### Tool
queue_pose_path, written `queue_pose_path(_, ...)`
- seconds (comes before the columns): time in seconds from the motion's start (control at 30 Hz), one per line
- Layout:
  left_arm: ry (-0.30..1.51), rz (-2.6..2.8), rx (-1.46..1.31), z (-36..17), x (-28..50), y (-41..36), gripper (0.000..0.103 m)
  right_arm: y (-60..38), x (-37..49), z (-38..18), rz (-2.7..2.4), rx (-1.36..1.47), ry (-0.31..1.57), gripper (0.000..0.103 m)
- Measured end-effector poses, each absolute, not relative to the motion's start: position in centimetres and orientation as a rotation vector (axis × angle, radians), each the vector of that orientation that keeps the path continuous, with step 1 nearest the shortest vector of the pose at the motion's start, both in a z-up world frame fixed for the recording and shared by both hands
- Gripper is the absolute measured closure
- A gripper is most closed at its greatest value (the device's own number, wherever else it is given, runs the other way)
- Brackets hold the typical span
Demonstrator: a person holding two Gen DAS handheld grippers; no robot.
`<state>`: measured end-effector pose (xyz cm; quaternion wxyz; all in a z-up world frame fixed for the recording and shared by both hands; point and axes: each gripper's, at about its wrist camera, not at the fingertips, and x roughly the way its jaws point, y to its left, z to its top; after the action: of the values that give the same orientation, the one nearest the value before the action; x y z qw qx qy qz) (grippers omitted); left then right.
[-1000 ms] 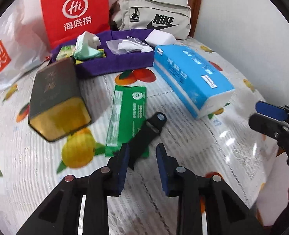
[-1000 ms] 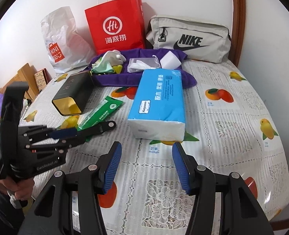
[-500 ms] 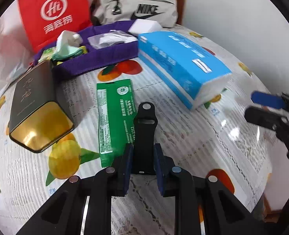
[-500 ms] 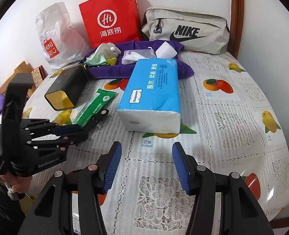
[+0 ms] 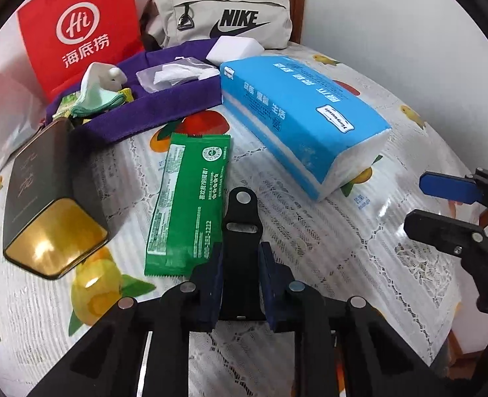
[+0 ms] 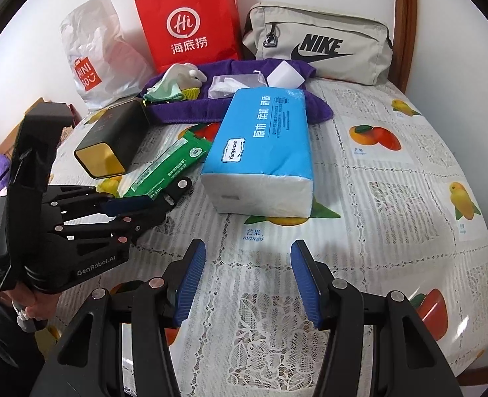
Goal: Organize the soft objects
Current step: 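Reach the right tool to the green sachet and grasp it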
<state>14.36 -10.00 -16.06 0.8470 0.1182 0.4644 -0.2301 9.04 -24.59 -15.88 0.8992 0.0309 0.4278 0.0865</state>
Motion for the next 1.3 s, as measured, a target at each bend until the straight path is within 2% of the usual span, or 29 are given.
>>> queue_pose_path(0.6,0.952,-0.350,0.049,-14.4,11.3,0.9,0.083,-17.7,10.2,-15.4,0.316,0.008,0.908,0.050)
queue_pose_path(0.8,0.948,-0.277,0.001,-14.9,11.6,4.6,0.083,-13.3,13.2,-16.4,0.350,-0.014,0.933,0.050)
queue_pose_path(1.07,0.964,-0.263,-0.054,-16.0,12.2,7.1,0.083,-12.5,17.8,-18.0,0.258,0.072,0.986,0.050)
queue_pose_path(1.13,0.968,-0.269,-0.060,-16.3,12.4,7.2,0.083,-12.5,18.7,-18.5,0.243,0.076,1.003,0.057)
queue_pose_path(1.2,0.964,-0.275,-0.064,-16.3,12.4,7.2,0.083,-12.5,19.2,-18.5,0.224,0.065,0.984,0.071)
queue_pose_path(1.23,0.965,-0.279,-0.068,-16.3,12.5,7.3,0.083,-12.4,19.5,-18.6,0.224,0.056,0.986,0.085)
queue_pose_path(1.27,0.966,-0.282,-0.073,-16.3,12.6,7.3,0.083,-12.4,19.7,-18.6,0.226,0.048,0.981,0.094)
queue_pose_path(1.3,0.966,-0.284,-0.076,-16.4,12.5,7.3,0.083,-12.3,19.8,-18.5,0.235,0.037,0.975,0.095)
